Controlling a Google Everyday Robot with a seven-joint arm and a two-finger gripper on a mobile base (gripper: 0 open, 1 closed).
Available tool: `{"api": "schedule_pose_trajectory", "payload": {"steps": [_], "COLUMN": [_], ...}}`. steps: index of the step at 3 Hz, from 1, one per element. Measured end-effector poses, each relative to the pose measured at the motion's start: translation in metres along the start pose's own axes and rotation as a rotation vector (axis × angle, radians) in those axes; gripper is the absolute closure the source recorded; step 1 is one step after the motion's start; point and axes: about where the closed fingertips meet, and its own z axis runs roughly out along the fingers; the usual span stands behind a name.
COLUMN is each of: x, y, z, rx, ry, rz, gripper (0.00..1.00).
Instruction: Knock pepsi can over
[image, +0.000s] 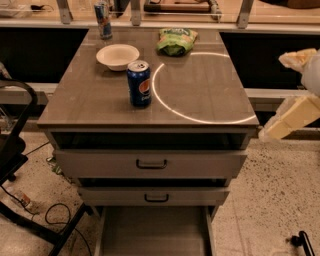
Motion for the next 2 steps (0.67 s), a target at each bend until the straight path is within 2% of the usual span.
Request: {"api": "schedule_pose_trajectory", "payload": {"steps": [1,2], "x": [-0.003,-0.018], "y": [-0.017,-0.029], "z": [0.023,0.044], "rx": [0.043,0.074], "ry": [-0.201,-0.432], "rz": [0.027,0.061], "gripper": [0.0,0.0]}}
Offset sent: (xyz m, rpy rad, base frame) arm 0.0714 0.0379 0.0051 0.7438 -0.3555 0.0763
